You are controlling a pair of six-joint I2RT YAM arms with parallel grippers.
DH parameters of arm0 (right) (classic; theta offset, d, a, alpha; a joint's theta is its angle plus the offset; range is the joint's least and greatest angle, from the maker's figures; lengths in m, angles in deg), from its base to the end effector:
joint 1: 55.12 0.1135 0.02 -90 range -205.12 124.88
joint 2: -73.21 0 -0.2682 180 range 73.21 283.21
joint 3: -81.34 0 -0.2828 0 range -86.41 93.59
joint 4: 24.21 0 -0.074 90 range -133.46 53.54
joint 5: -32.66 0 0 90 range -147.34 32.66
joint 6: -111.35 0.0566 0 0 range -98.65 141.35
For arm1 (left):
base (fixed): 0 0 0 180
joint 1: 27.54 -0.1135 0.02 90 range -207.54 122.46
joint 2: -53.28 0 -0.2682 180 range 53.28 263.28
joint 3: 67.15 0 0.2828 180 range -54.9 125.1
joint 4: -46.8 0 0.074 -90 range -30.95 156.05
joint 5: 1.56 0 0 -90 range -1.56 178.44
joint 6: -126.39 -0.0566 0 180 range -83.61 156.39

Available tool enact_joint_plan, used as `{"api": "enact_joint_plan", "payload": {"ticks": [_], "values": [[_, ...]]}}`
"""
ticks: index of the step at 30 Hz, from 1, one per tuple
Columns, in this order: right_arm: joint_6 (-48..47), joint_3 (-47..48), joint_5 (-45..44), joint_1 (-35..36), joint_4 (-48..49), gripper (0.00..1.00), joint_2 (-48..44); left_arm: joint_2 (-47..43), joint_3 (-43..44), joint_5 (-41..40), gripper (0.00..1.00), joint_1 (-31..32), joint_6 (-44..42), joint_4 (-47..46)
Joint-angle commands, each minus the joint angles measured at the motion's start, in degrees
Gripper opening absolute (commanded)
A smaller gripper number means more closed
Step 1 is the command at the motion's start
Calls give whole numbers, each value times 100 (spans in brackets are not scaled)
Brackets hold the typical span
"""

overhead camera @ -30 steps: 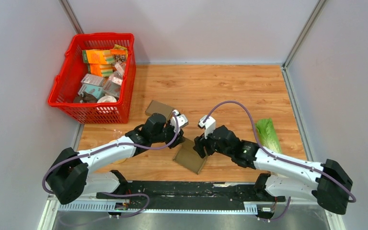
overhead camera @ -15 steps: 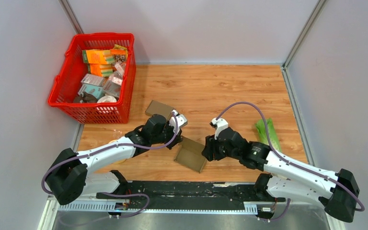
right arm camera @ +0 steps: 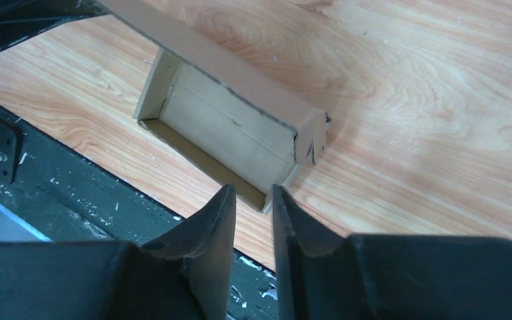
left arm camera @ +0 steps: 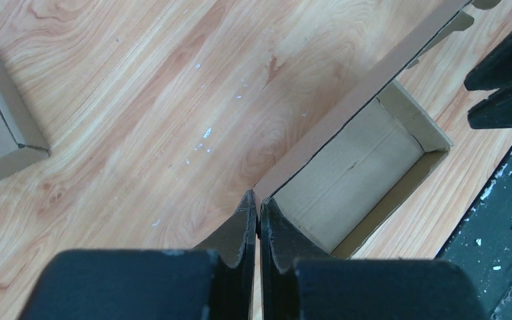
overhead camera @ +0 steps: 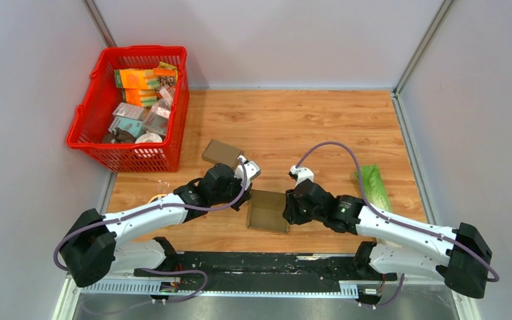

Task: Fold the paper box

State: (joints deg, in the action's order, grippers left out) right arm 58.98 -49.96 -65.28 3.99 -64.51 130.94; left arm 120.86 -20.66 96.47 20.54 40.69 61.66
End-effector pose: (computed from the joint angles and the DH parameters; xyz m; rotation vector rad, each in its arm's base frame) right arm 0.1304 0.2027 0.1972 -0.4043 2.4777 0.5795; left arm 0.1858 -0.2187 0.1833 0.9217 2.0760 -0.6540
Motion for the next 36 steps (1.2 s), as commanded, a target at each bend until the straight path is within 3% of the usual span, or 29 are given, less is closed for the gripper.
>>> {"api": "enact_joint_plan", "payload": {"ticks": [1,2,6,12,13,23,26,30,31,32,33,34,36], "values": [[-490,607,-348,13,-320,38,247,-288,-5,-302,5,88,107,134],[-598,688,-400,21,-480,51,264,-297,21,-267,5,79,72,230],[-1108,627,-192,-224,-500,52,99,-271,153,-170,5,88,-78,371],[-1671,337,136,-400,511,41,123,-192,197,-109,10,79,-113,460],[-1714,380,127,-427,537,35,202,-174,215,-144,11,88,-78,468],[-1996,478,-14,-444,845,14,871,-104,232,-21,13,88,142,459],[-1777,539,-137,-453,854,2,889,-69,311,-187,3,132,291,494],[-1434,556,-76,-444,1012,0,932,45,566,-539,0,299,669,574],[-1373,670,-137,-444,795,2,933,72,592,-644,0,343,660,591],[-1381,740,-285,-462,610,11,924,98,593,-706,0,369,643,609],[-1442,776,-278,-471,330,25,837,116,628,-733,0,369,625,696],[-1503,785,-304,-497,188,46,749,133,637,-742,0,369,582,740],[-1775,636,124,-847,125,55,451,134,654,-707,6,369,485,828]]}}
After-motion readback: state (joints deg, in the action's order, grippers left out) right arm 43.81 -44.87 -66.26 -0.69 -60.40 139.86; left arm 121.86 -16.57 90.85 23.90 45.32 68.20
